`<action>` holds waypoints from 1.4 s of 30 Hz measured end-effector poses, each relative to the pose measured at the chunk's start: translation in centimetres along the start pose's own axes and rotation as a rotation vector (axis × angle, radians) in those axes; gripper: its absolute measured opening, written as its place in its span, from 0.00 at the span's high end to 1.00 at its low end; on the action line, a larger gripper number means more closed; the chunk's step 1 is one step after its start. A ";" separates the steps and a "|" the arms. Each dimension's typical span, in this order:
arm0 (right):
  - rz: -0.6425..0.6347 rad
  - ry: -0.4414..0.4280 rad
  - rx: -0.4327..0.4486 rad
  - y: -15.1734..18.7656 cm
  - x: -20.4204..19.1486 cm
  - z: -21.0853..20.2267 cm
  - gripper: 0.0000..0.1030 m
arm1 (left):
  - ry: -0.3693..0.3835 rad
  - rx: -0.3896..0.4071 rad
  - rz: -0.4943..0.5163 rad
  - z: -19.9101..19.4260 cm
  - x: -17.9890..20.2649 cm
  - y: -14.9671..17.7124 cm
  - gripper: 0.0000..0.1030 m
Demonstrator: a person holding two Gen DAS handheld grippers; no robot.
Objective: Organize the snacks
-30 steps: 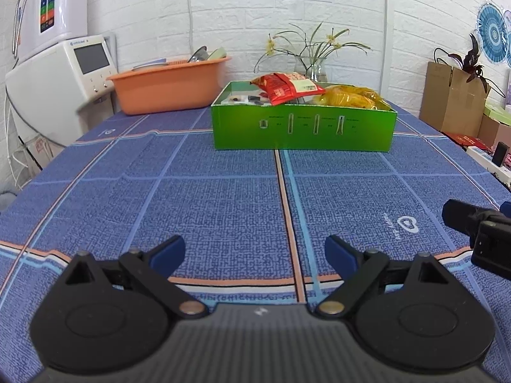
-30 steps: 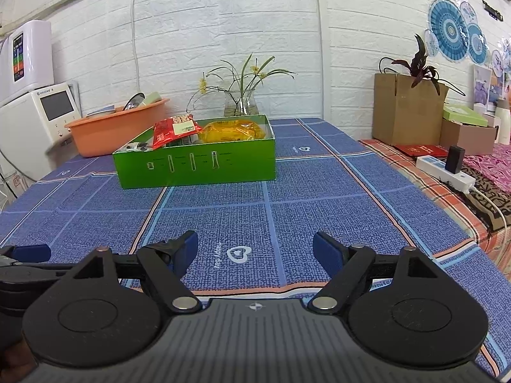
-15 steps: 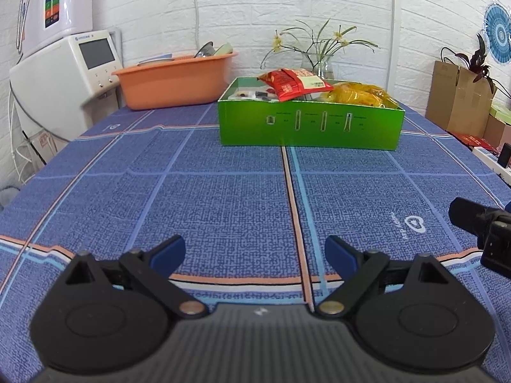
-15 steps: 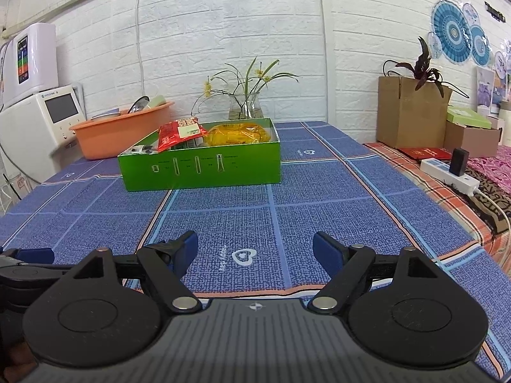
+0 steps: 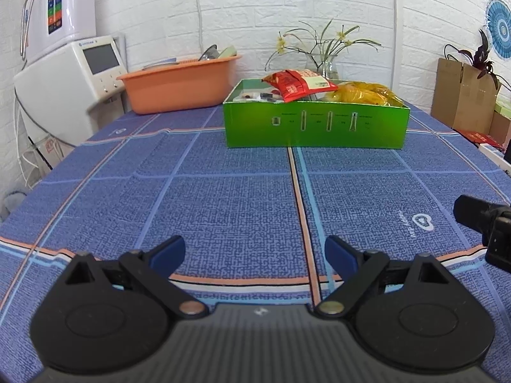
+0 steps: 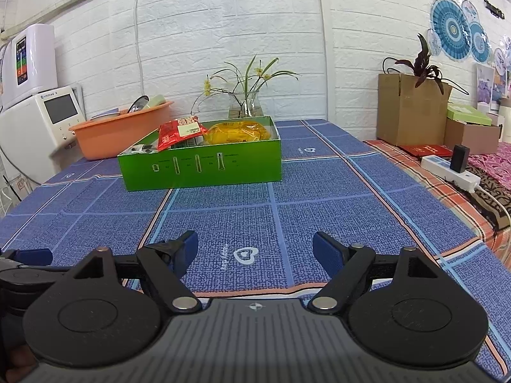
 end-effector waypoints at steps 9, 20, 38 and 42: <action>-0.040 -0.011 0.098 -0.3 -0.4 -1.2 0.00 | -0.001 -0.002 0.013 0.0 0.1 0.1 0.14; -0.038 -0.005 0.098 -0.2 -0.5 -1.4 0.00 | 0.000 -0.005 0.006 0.0 0.1 0.3 0.14; -0.017 0.002 0.058 0.7 -0.6 -0.7 0.00 | 0.004 -0.038 -0.009 0.8 0.1 0.8 0.14; -0.021 0.000 0.058 0.7 -0.6 -0.6 0.00 | 0.009 -0.038 -0.011 0.8 0.2 0.8 0.14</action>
Point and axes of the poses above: each gripper's, at about its wrist camera, not at the fingertips, and z roughly the way its jaws point, x to its right, y to its underside, the point moved 8 cm from there along z, roughly the way its jaws point, and after that the axes turned 12 degrees about y, right-handed, at the moved point
